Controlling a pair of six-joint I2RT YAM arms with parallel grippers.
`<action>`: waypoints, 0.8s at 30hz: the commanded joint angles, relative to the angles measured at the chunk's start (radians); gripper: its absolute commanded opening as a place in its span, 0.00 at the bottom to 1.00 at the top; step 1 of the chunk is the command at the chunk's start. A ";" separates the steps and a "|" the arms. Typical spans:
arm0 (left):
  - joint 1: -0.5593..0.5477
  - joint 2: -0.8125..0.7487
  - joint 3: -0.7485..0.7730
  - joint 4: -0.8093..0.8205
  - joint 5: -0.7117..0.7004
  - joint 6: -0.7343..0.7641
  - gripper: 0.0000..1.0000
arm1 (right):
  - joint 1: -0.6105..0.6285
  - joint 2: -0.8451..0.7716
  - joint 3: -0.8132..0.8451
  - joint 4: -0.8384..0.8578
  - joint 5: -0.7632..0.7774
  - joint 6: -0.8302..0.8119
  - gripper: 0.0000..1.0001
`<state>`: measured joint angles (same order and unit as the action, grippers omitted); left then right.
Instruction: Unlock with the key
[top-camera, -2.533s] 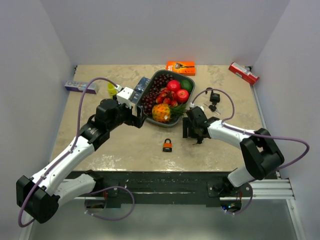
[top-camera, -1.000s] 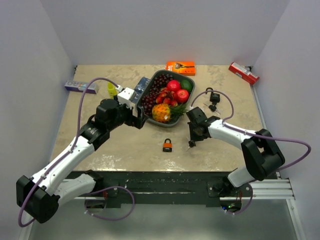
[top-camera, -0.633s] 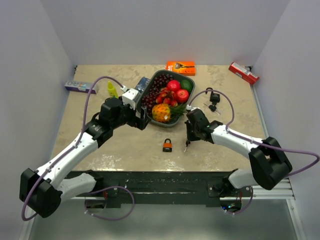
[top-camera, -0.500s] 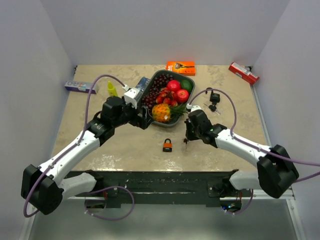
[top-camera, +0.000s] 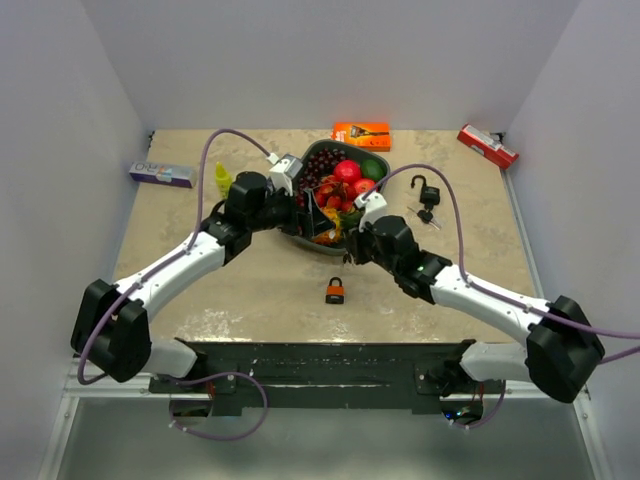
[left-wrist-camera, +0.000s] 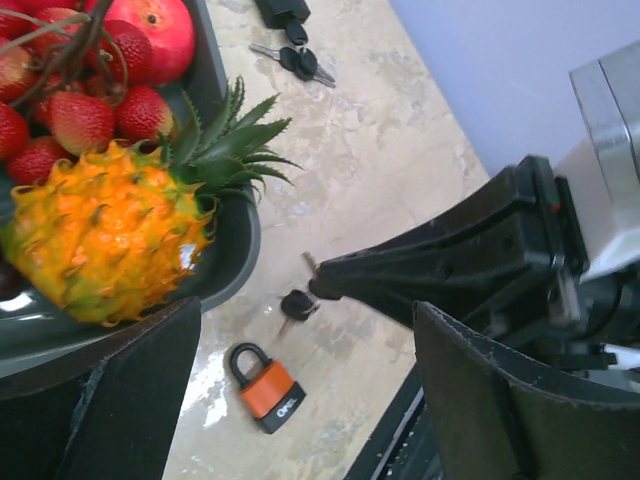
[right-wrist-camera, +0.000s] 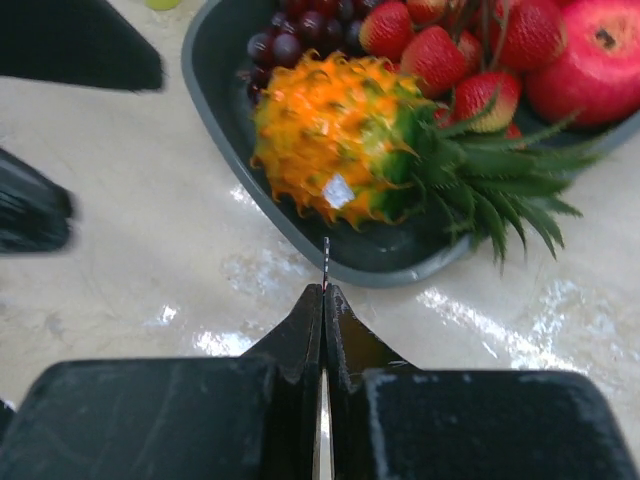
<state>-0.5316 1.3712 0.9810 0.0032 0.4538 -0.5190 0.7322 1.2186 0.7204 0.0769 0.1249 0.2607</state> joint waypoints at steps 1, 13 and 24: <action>-0.004 0.031 0.030 0.089 0.054 -0.084 0.89 | 0.107 0.056 0.094 0.132 0.113 -0.106 0.00; 0.004 0.048 -0.005 0.055 -0.026 -0.115 0.82 | 0.305 0.133 0.155 0.205 0.533 -0.176 0.00; 0.008 0.074 -0.022 0.093 0.011 -0.145 0.61 | 0.375 0.159 0.159 0.236 0.636 -0.224 0.00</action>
<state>-0.5301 1.4334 0.9668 0.0410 0.4389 -0.6395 1.0897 1.3567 0.8318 0.2539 0.6842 0.0715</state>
